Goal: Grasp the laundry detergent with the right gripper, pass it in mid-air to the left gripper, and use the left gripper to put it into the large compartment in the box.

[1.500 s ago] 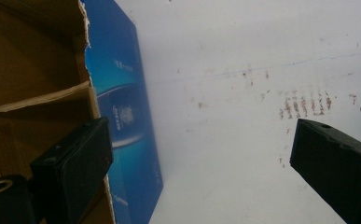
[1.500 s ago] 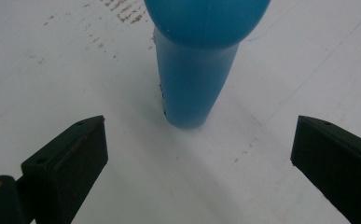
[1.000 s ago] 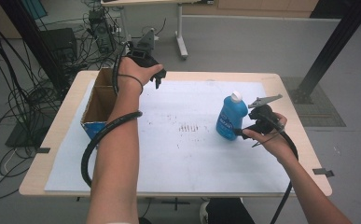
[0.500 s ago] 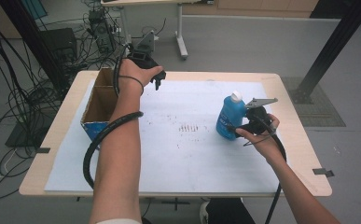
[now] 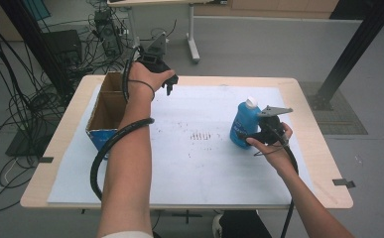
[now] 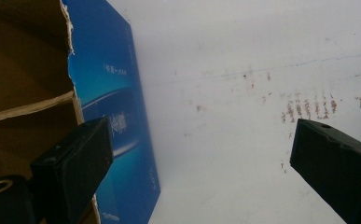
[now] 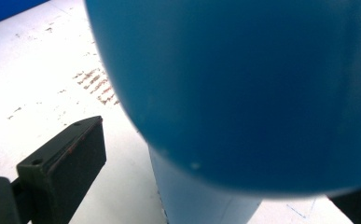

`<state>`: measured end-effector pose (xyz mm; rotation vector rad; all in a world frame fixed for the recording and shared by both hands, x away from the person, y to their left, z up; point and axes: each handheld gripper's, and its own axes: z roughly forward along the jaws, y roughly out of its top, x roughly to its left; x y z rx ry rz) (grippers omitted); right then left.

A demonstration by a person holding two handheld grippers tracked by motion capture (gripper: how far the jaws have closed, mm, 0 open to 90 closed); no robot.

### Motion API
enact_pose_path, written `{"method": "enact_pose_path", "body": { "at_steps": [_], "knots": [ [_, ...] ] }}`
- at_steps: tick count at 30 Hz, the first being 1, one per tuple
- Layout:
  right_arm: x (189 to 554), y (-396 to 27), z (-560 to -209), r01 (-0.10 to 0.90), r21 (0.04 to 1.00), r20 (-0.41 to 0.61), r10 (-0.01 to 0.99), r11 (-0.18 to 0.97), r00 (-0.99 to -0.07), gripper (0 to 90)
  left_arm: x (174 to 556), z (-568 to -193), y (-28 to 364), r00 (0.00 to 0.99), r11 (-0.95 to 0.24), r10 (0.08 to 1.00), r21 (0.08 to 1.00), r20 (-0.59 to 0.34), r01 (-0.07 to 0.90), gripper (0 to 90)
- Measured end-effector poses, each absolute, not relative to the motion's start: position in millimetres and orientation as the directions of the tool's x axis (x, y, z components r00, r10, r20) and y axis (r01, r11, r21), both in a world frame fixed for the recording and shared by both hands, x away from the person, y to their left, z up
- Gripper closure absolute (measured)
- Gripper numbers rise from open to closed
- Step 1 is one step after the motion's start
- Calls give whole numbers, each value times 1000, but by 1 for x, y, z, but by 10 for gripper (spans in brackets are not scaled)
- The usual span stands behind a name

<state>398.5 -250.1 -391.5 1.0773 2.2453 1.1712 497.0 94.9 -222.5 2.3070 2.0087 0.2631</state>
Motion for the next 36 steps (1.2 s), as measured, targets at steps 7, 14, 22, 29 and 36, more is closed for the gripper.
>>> {"method": "enact_pose_path", "body": {
  "at_steps": [7,14,22,29,36],
  "knots": [
    [399,-248,-394,447,825,14,779,344,-626,22,497,-222,96,132,-144,988,166,84,976,63],
    [400,-246,-392,427,839,5,781,337,-625,22,498,-222,94,134,-146,988,166,82,975,63],
    [400,-246,-391,412,849,0,779,331,-627,21,498,-222,95,130,-142,988,167,81,976,63],
    [399,-246,-391,407,853,-2,782,326,-623,20,499,-223,94,133,-145,988,165,81,976,63],
    [399,-246,-390,402,855,-4,778,328,-628,19,499,-222,93,131,-143,988,168,81,975,63]
  ]
}}
